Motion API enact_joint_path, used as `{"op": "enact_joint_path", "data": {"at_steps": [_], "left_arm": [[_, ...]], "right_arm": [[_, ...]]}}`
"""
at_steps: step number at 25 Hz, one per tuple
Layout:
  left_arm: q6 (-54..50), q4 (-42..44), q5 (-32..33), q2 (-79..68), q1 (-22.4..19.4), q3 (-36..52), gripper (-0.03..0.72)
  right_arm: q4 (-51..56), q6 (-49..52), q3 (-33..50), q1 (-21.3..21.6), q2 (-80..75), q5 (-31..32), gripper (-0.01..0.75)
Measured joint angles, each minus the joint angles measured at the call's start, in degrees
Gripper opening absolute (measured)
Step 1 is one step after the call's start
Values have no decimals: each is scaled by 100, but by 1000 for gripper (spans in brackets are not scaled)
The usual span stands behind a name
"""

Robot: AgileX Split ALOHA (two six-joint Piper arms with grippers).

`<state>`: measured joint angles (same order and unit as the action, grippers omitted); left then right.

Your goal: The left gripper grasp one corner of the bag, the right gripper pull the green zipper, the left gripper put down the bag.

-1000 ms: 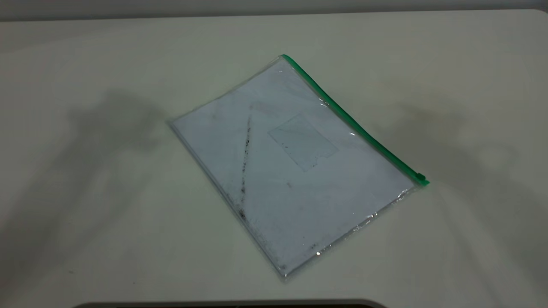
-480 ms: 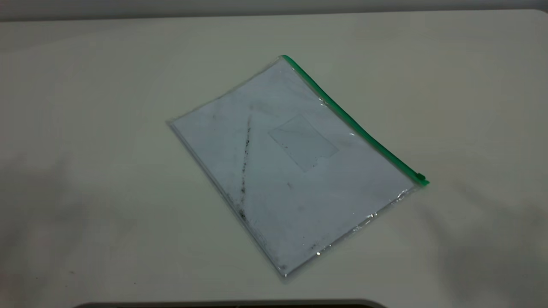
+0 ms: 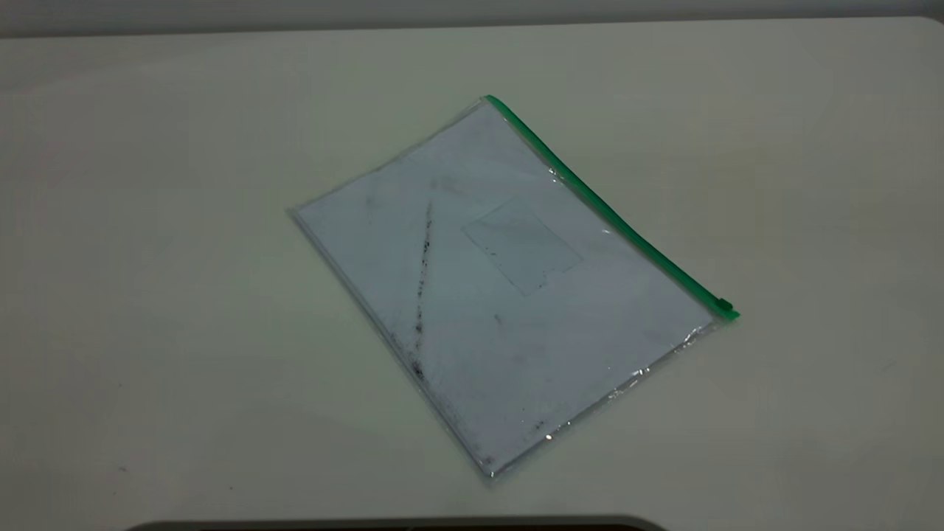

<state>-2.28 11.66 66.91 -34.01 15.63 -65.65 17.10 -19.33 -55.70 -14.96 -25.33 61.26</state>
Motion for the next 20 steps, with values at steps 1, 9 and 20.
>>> {"op": "enact_joint_path", "data": {"at_steps": [1,9,20], "left_arm": [[0,-57,0,253,0,239,582],[311,-1110,0,1858,0,1776,582],[709,-1622,0,2835,0,3355,582]], "right_arm": [[0,5,169,0,264,27,582],[-203,60,1261,0,1731,626,580],[-576,137,2633,0,2634,585,580]]}}
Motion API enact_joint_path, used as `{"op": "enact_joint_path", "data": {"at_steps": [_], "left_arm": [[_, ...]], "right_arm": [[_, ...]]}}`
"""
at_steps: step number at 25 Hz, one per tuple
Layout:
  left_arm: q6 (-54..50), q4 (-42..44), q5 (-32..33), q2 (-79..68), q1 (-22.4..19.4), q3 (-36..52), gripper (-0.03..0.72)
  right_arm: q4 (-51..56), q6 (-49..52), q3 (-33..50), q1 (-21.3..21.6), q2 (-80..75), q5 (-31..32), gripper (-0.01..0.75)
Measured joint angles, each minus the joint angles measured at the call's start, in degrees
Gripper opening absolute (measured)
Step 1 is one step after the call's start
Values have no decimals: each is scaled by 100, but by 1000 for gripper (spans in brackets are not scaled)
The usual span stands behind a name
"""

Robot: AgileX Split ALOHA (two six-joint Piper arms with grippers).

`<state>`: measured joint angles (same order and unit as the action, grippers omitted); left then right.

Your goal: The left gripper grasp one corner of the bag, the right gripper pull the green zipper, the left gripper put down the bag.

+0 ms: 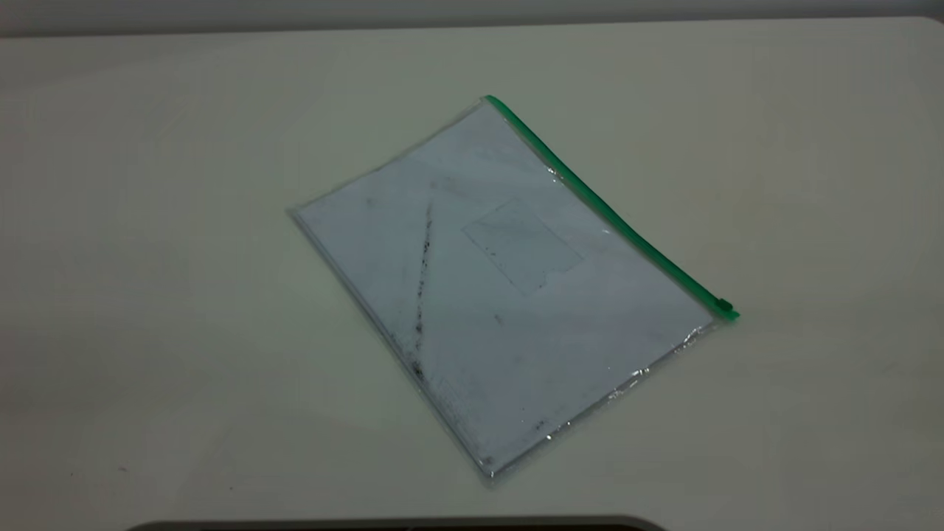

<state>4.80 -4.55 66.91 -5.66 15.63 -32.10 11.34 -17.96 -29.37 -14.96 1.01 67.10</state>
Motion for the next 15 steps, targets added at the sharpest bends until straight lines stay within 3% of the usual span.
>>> {"op": "enact_joint_path", "data": {"at_steps": [15], "left_arm": [[566,-4,-141,19,0,415,582]], "right_arm": [[-13,18,167,0,0,-123,579]]}}
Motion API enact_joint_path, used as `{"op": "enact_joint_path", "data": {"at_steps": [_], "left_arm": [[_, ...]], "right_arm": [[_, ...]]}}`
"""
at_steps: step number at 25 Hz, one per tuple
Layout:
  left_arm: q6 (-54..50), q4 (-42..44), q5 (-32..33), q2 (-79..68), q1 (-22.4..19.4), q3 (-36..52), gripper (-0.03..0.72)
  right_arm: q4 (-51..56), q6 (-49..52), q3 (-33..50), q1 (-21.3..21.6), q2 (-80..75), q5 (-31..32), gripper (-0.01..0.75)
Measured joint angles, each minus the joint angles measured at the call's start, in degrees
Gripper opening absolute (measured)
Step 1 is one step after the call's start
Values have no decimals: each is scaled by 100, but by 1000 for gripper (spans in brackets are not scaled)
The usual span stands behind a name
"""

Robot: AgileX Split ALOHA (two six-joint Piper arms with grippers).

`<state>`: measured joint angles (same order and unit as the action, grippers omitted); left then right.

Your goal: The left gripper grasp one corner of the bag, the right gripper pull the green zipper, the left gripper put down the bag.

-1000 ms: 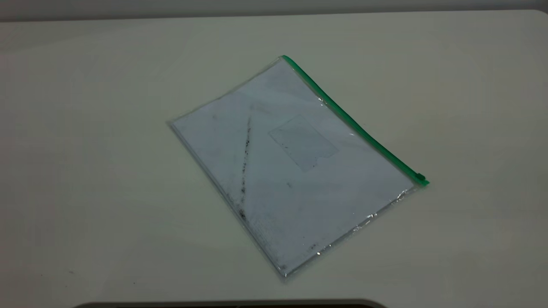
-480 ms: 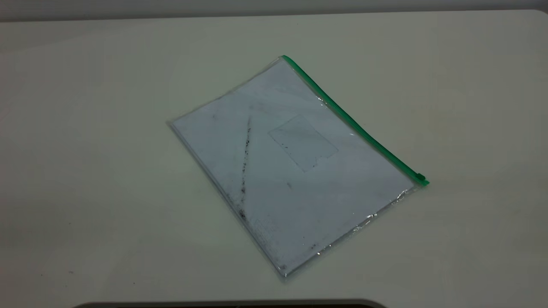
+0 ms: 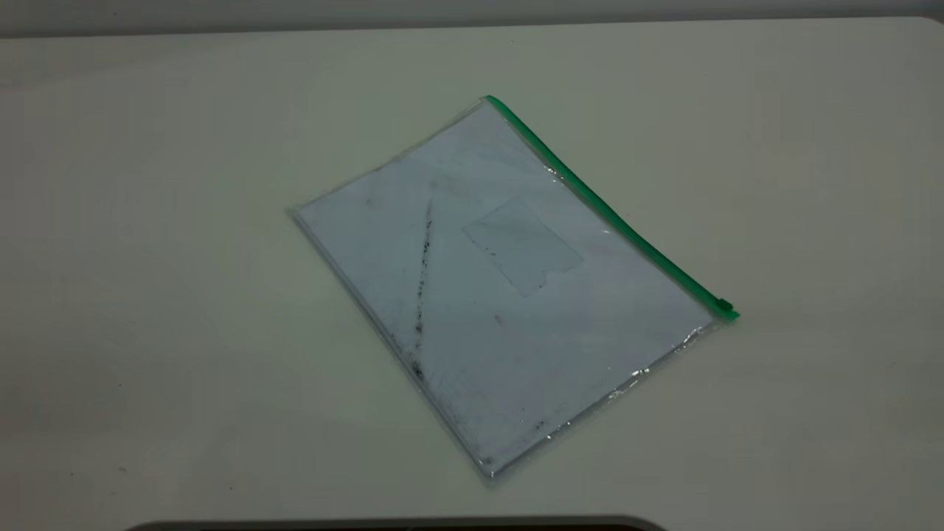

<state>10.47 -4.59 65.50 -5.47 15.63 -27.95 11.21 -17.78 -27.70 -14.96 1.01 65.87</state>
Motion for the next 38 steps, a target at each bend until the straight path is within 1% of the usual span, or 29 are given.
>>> {"op": "enact_joint_path", "data": {"at_steps": [10,12,13,17,20,22,24,28,35,38], "left_arm": [[14,0,-17,5,0,0,582],[14,0,-17,6,-65,0,582],[14,0,-17,11,-211,0,582],[33,0,-25,106,-1070,0,582],[33,0,-29,442,-1549,0,582],[33,0,-11,631,-1721,0,582],[33,0,11,657,-1758,0,582],[33,0,11,657,-1766,0,582],[33,0,11,657,-1766,0,582],[33,0,11,657,-1766,0,582]], "right_arm": [[0,0,0,0,0,-4,579],[0,0,0,0,0,-4,579],[0,0,0,0,0,-4,579],[0,0,0,93,0,-4,579],[0,0,0,483,0,-4,579],[0,0,0,807,0,-4,579],[0,0,0,1138,0,-4,579],[0,0,0,1538,0,-4,579],[0,0,0,1629,0,-4,579],[0,0,0,1753,0,-4,579]]}}
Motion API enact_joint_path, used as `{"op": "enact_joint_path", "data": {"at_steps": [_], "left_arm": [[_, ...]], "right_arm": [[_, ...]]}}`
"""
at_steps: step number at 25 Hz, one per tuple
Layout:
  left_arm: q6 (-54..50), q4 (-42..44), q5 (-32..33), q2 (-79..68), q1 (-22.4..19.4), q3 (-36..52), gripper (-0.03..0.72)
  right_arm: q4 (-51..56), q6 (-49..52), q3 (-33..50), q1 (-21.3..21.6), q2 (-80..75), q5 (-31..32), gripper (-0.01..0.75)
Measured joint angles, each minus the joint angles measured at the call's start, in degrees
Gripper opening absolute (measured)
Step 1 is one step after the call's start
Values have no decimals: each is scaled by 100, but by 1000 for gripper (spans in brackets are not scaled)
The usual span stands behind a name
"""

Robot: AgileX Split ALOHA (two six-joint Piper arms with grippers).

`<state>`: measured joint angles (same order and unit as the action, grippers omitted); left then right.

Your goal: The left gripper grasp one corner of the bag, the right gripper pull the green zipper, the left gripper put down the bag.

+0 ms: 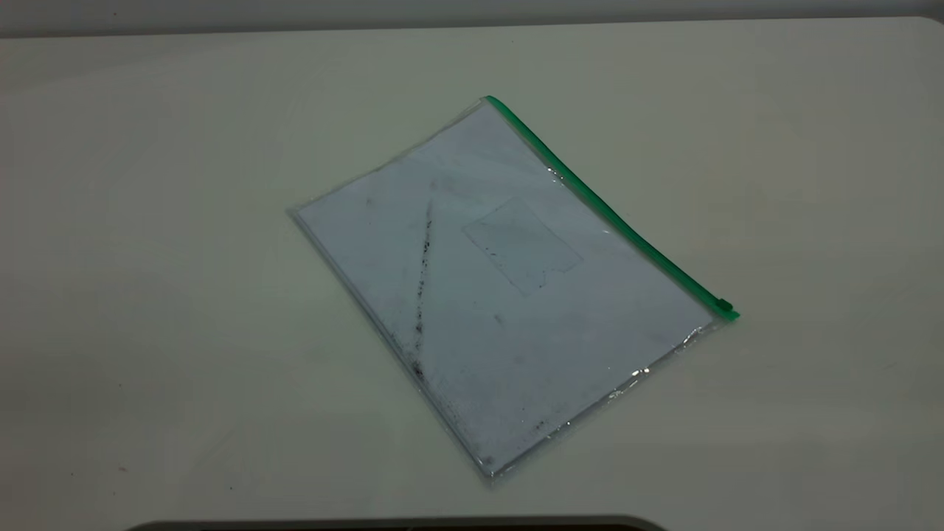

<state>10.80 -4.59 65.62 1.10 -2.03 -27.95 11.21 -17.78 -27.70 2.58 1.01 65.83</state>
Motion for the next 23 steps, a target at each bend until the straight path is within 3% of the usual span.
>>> {"op": "enact_joint_path", "data": {"at_steps": [11,23], "left_arm": [[-13,0,0,0,0,0,582],[-13,0,0,4,0,0,582]], "right_arm": [[-851,1237,2,46,0,-67,579],[-997,1363,2,46,0,-75,579]]}}
